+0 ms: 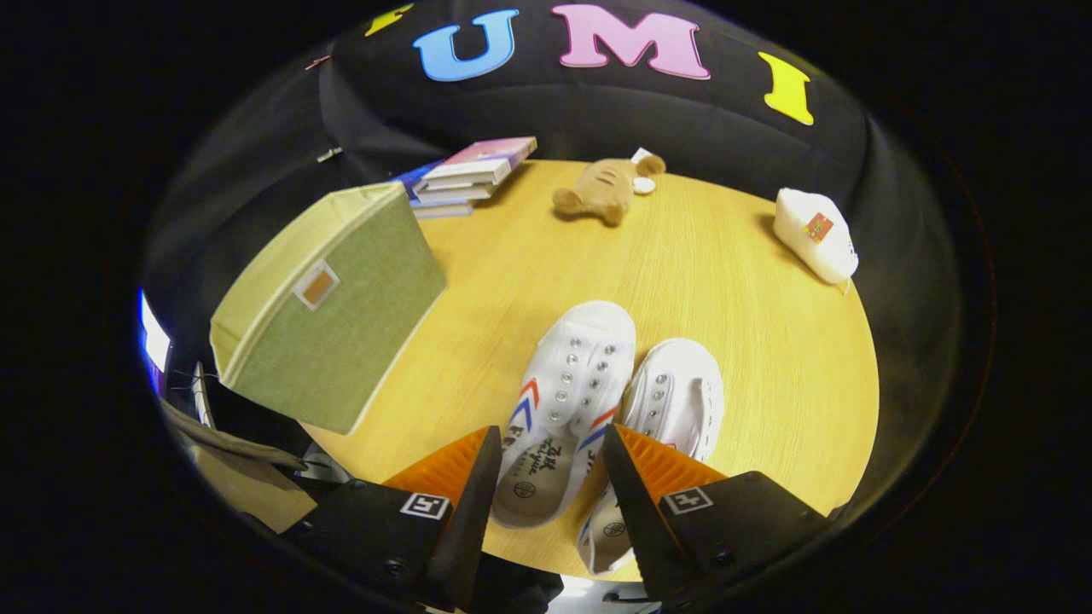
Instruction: Open the storage box then place both shoes into the box .Put the left shoe in first, then the right shoe, with the right side of both shoes facing outward in a uniform manner.
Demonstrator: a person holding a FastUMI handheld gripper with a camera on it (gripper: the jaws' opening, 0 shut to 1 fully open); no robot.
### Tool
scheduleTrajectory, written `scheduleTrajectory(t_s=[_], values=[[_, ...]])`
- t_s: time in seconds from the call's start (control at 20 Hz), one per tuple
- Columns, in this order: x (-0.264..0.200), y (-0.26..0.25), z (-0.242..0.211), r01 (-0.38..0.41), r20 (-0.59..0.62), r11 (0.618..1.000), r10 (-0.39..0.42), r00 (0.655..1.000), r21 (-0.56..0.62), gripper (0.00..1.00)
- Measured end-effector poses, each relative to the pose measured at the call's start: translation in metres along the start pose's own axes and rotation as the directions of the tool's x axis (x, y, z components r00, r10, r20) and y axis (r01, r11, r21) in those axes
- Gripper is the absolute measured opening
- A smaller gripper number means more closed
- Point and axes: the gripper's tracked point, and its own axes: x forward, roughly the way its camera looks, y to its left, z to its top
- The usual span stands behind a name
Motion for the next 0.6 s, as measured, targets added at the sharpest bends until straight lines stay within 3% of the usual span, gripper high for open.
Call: scheduleTrajectory(t_s=[0.15, 0.2, 0.3, 0.45, 0.6], values=[[0.015, -0.016, -0.008, 0.040, -0.049, 0.999, -0.040, 0.998, 0.001, 0.65], [0.020, -0.018, -0.009, 0.053, -0.061, 0.999, -0.053, 0.997, -0.009, 0.47], [0.027, -0.021, -0.015, 0.081, -0.092, 0.994, -0.088, 0.992, -0.076, 0.35], [0.038, -0.022, -0.018, 0.120, -0.101, 0.975, -0.141, 0.985, -0.188, 0.36], [0.047, -0.021, -0.016, 0.133, -0.082, 0.983, -0.144, 0.986, -0.130, 0.39]])
